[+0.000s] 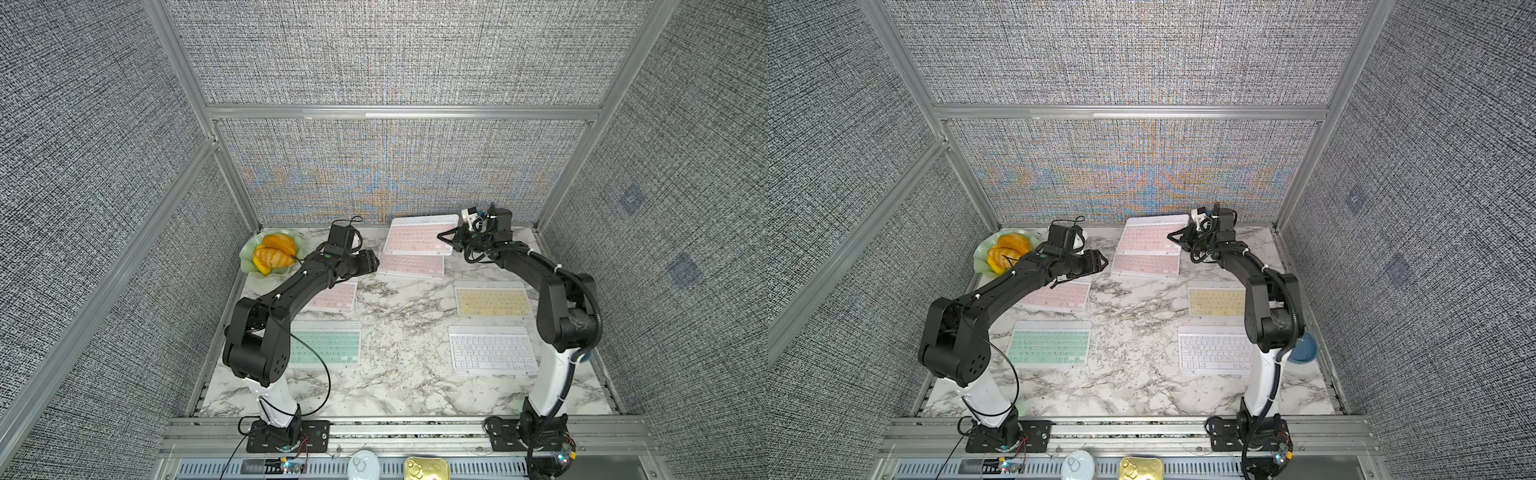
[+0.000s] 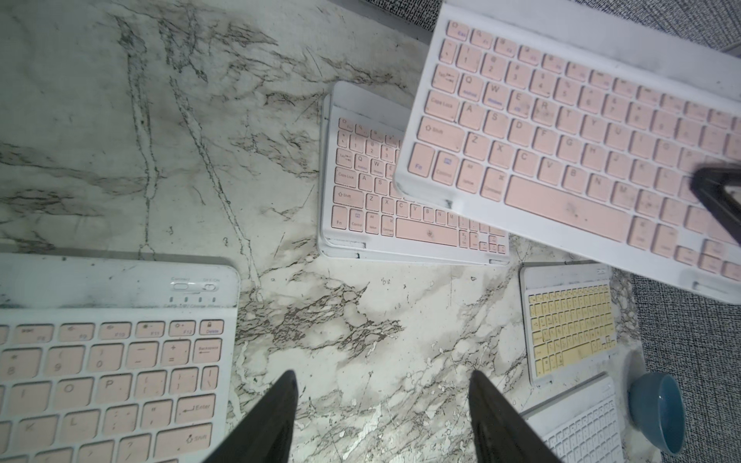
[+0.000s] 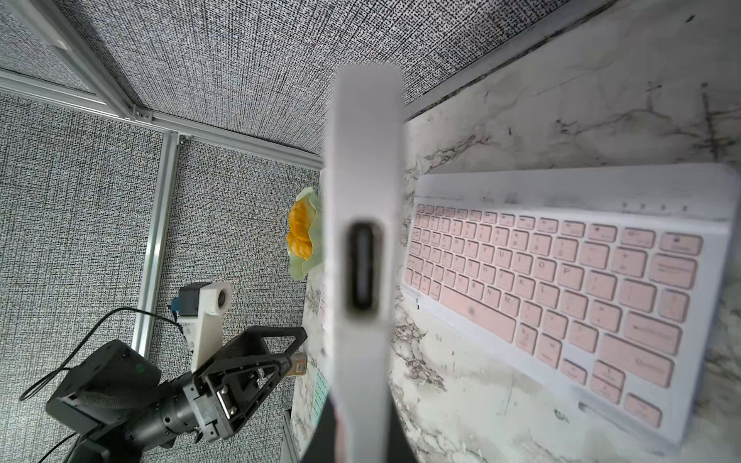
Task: Stack the numeric keypads
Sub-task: Place the numeric keypad at the numeric keypad.
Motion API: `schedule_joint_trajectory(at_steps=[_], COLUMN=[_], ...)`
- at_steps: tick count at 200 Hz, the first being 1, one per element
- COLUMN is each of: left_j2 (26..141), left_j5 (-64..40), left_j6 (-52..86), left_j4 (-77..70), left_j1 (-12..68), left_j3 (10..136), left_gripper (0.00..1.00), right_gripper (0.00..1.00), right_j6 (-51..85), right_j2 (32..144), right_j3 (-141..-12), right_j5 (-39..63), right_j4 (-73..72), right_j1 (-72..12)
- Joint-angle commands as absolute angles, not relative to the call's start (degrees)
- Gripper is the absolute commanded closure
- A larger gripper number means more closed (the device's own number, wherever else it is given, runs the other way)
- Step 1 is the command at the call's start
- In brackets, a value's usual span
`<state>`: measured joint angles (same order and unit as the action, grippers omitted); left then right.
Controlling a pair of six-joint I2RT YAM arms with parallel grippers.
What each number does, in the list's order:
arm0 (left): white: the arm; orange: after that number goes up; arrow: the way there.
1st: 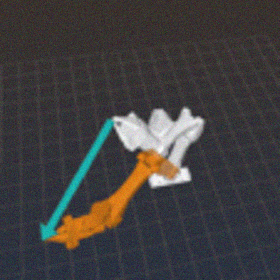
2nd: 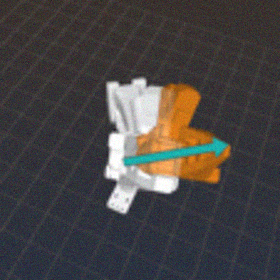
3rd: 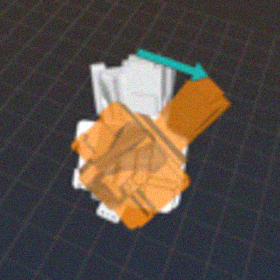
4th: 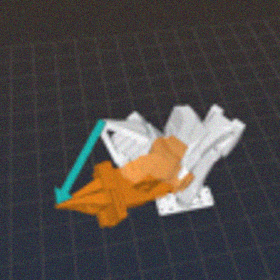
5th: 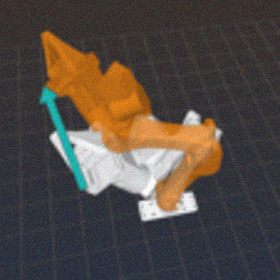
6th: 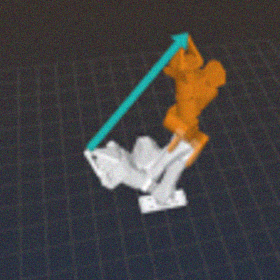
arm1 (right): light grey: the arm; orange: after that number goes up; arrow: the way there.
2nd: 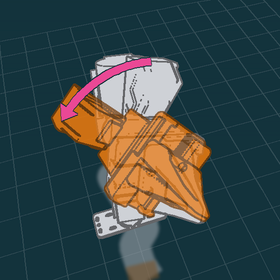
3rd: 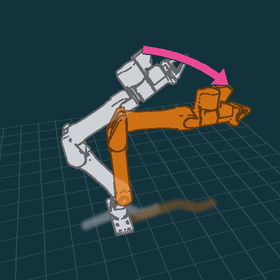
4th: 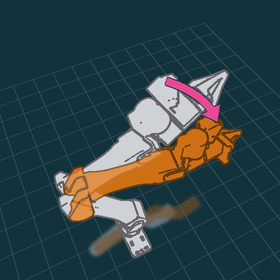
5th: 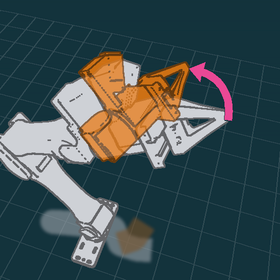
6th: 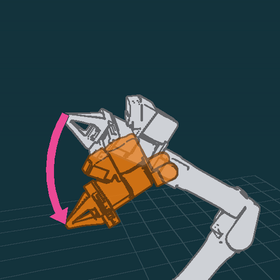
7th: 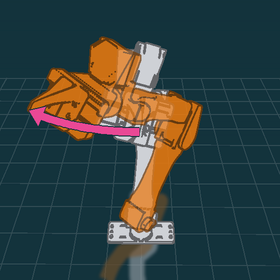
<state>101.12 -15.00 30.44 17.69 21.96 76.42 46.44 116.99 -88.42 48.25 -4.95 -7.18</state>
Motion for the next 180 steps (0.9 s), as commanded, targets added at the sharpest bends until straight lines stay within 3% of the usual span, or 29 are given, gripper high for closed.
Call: schedule_joint_trajectory(at_steps=[1, 69, 180], left_j2=[101.83, 104.80, 106.35], left_j5=[-15.53, -16.17, -18.28], left_j6=[29.40, 29.68, 30.85], left_j4=[17.25, 17.36, 15.32], left_j1=[21.52, 20.90, 20.72], left_j3=[76.88, 76.73, 75.37], left_gripper=[0.32, 0.32, 0.32], right_gripper=[1.00, 1.00, 1.00], right_j6=[47.44, 49.78, 50.47], right_j2=[121.26, 130.50, 133.38], right_j3=[-92.81, -97.08, -96.59], right_j5=[53.26, 55.54, 56.52], right_j4=[-7.70, -7.91, -6.65], right_j1=[-7.17, -7.12, -7.16])
